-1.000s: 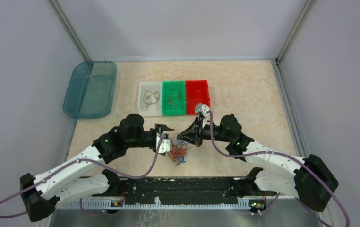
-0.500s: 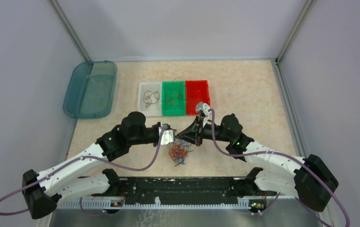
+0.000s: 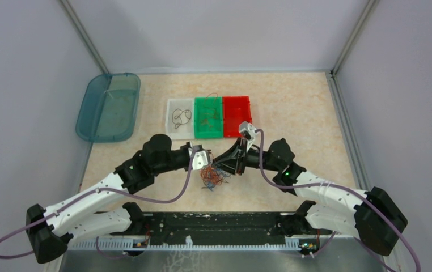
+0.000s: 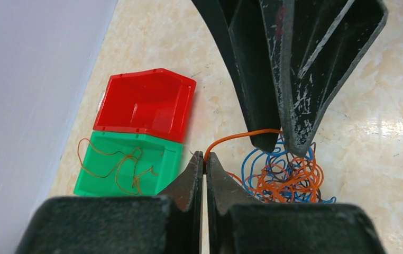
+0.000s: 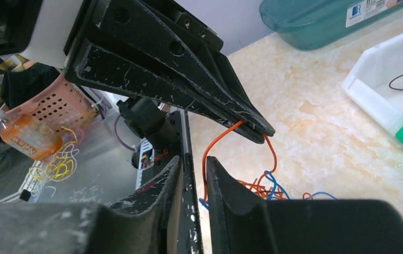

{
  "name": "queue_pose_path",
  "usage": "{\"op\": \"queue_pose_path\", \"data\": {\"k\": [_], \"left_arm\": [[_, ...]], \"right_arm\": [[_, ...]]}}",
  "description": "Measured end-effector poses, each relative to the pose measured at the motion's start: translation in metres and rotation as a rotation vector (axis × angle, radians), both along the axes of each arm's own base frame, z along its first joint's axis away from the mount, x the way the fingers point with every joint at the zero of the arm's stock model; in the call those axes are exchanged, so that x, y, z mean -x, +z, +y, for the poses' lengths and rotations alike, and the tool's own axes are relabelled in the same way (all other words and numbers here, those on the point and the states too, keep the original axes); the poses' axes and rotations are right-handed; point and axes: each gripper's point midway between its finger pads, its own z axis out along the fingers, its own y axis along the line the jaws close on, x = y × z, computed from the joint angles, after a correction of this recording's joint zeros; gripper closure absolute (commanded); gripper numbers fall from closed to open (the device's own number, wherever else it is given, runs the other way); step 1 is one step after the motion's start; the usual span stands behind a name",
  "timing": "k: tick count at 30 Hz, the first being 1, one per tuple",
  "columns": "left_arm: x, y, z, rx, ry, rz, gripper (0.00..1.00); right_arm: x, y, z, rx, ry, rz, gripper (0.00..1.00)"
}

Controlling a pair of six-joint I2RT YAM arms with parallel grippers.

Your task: Untangle the cables

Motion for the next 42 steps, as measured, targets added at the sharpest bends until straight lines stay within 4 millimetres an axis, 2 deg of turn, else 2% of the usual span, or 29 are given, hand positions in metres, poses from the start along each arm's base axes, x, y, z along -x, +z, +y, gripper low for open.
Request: {"op": "queue_pose_path", "data": {"k": [4,7,11,14,23,31,35,38,42], "left_arm": [[0.001,0.005,0.002,0.002,-0.009,-0.029,0.95],[0.005,0.018,0.006,0.011,-0.038,-0.1,0.95],[0.013,0.04,0.011,0.029,-0.091,-0.222,0.95],[0.019,0.05,0.011,0.034,-0.134,-0.29,0.95],[0.024,0.048,0.006,0.013,-0.194,-0.335,0.95],[0.025,0.045,0.003,0.007,-0.214,-0.334,0.94],[0.025,0.044,0.0,0.006,-0.225,-0.325,0.94],[0.024,0.051,-0.003,0.014,-0.229,-0.32,0.94],[0.023,0.071,-0.008,0.047,-0.234,-0.323,0.94]], "right_arm": [[0.003,0.005,-0.003,-0.01,-0.004,0.017,0.61],[0.004,0.015,-0.011,-0.026,-0.025,0.012,0.56],[0.002,0.032,-0.023,-0.062,-0.071,-0.017,0.52],[-0.004,0.037,-0.03,-0.069,-0.118,-0.021,0.51],[-0.03,0.009,-0.013,0.015,-0.161,0.076,0.45],[-0.025,0.001,0.006,0.022,-0.122,0.082,0.39],[-0.029,-0.006,0.02,0.035,-0.13,0.093,0.36],[-0.035,-0.014,0.03,0.052,-0.155,0.108,0.36],[-0.05,-0.028,0.04,0.081,-0.217,0.125,0.37]]}}
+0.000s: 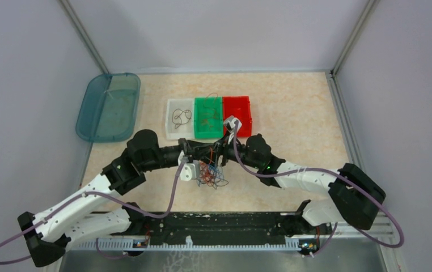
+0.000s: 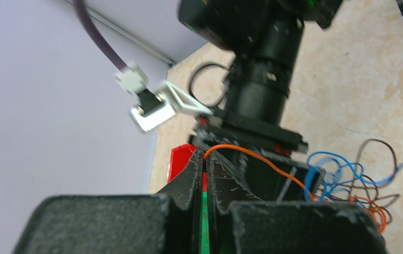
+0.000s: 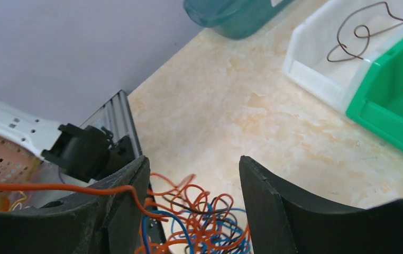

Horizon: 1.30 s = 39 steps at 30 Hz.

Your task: Untangle the cables

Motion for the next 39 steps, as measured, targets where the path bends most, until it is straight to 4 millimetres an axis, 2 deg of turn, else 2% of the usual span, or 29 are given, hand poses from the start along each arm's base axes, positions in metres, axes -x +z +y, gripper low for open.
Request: {"op": "queue_pose_path", "data": {"k": [10,22,30,39], "left_arm": [[0.005,0.085,-0.004,0.142,-0.028,-0.056,0.96],[0.012,0.178,0.008,0.293,-0.022,-0.204,0.99],[0.012,0.228,0.012,0.344,-0.014,-0.34,0.99],[0.017,0.276,0.021,0.389,-0.003,-0.497,1.0]], "right_arm": [[-0.023,-0.037,0.002,0.065,-0.114,0.042,0.4],[-0.02,-0.07,-0.012,0.099,-0.157,0.072,0.44],[-0.024,-0.072,-0.015,0.104,-0.187,0.072,0.5],[-0.027,-0.093,-0.027,0.181,-0.246,0.069,0.49]]}}
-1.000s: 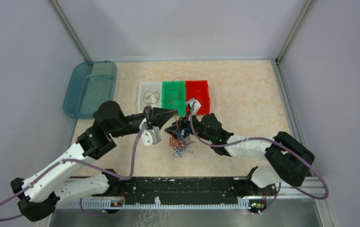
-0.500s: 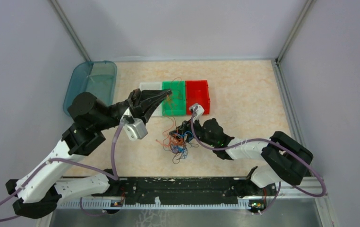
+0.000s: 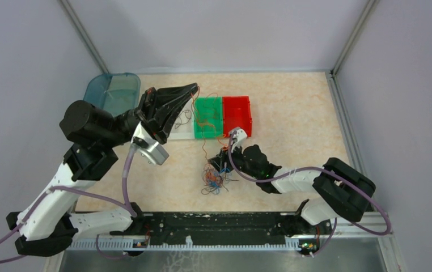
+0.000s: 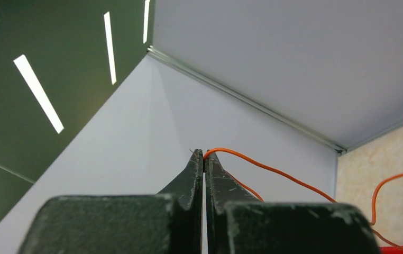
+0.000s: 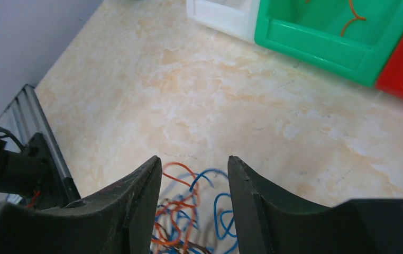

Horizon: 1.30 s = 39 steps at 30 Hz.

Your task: Untangle the cables

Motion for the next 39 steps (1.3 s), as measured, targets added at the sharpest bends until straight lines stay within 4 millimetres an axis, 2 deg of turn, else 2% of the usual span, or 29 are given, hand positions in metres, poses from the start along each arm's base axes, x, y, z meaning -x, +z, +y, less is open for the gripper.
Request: {"op": "queue_pose_path", "data": {"k": [9,12,15,17,19,24,27,30,39], "left_arm": [[0.009,0.051,0.011,0.101,0.064,-0.285,1.0],[0.01,0.067,0.014,0.15,0.096,-0.369,1.0],[0.007,0.069,0.012,0.148,0.105,-0.37,1.0],[0.007,0.063,0.012,0.135,0.104,-0.36,1.0],[0.008,0.047,0.013,0.106,0.1,-0.34,1.0],[0.004,0.013,0.009,0.043,0.092,-0.295,1.0],[-0.001,0.004,0.003,0.02,0.092,-0.277,1.0],[-0.004,0.0,-0.001,0.007,0.091,-0.269,1.0],[-0.006,-0.001,-0.001,0.001,0.103,-0.285,1.0]], "right_arm": [[-0.003,-0.015,-0.012,0.071,-0.04,-0.008,0.48],[-0.004,-0.015,-0.015,0.081,-0.051,-0.016,0.43],[-0.005,-0.011,-0.022,0.1,-0.067,-0.034,0.36],[-0.004,0.005,-0.027,0.094,-0.073,-0.073,0.32],[-0.003,0.03,-0.031,0.068,-0.069,-0.124,0.29],[0.007,0.124,-0.032,-0.076,-0.018,-0.314,0.27],[0.023,0.156,-0.032,-0.136,0.05,-0.395,0.27],[0.04,0.164,-0.026,-0.16,0.147,-0.422,0.28],[0.078,0.161,-0.01,-0.202,0.388,-0.412,0.3]]}}
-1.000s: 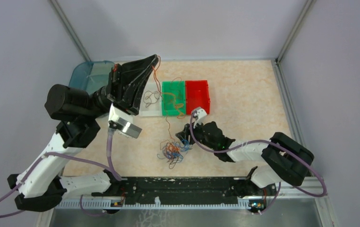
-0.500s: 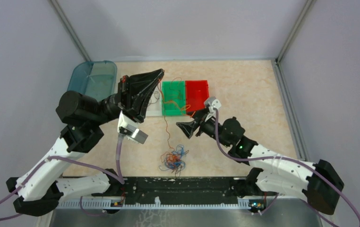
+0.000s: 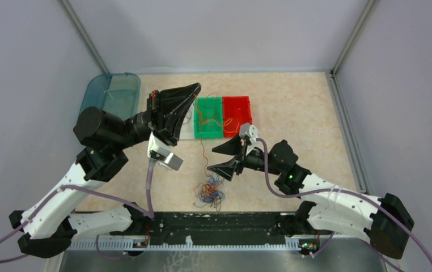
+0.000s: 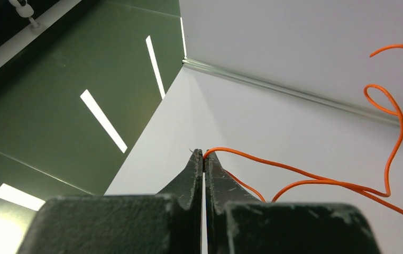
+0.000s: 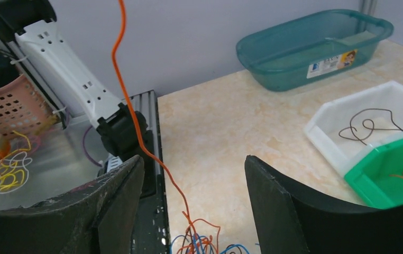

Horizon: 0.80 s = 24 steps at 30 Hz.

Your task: Untangle the cables

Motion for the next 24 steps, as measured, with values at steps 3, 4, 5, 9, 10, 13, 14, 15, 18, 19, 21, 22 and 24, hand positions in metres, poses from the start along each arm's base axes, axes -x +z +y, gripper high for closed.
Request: {"op": "queue_pose_path", "data": {"k": [3,4,5,9,10,13,14,15,18,19,21,22,24], "left_arm": [[0.0,0.0,0.0,-0.002,0.004,-0.007,1.0],[-0.001,0.0,0.0,-0.003,0.006,-0.01,1.0],[-0.001,0.0,-0.001,-0.005,0.007,-0.011,1.0],[-0.004,0.0,-0.005,-0.011,0.01,-0.016,1.0],[-0.005,0.002,-0.006,-0.01,0.012,-0.023,1.0],[-0.005,0.011,-0.006,-0.003,0.016,-0.044,1.0],[-0.004,0.017,-0.006,0.004,0.017,-0.056,1.0],[-0.003,0.023,-0.005,0.013,0.019,-0.072,1.0],[0.005,0.051,0.003,0.056,0.022,-0.137,1.0],[0.008,0.059,0.005,0.072,0.022,-0.158,1.0],[0.017,0.082,0.014,0.115,0.021,-0.213,1.0],[0.02,0.091,0.017,0.133,0.022,-0.235,1.0],[0.029,0.109,0.026,0.171,0.02,-0.277,1.0]], "right_arm": [[0.006,0.001,0.004,-0.01,0.048,0.006,0.31],[0.007,0.0,0.008,-0.009,0.065,0.013,0.32],[0.007,-0.001,0.011,-0.008,0.075,0.018,0.32],[0.001,-0.011,0.03,0.005,0.105,0.068,0.37],[-0.001,-0.016,0.035,0.011,0.105,0.082,0.39],[-0.011,-0.035,0.045,0.036,0.084,0.139,0.43],[-0.014,-0.041,0.047,0.043,0.069,0.156,0.43],[-0.018,-0.046,0.048,0.048,0.051,0.173,0.44],[-0.03,-0.062,0.046,0.051,-0.022,0.206,0.45],[-0.032,-0.068,0.044,0.054,-0.043,0.221,0.45],[-0.038,-0.083,0.039,0.065,-0.095,0.249,0.45],[-0.04,-0.089,0.037,0.069,-0.112,0.262,0.45],[-0.043,-0.099,0.033,0.077,-0.146,0.282,0.45]]}}
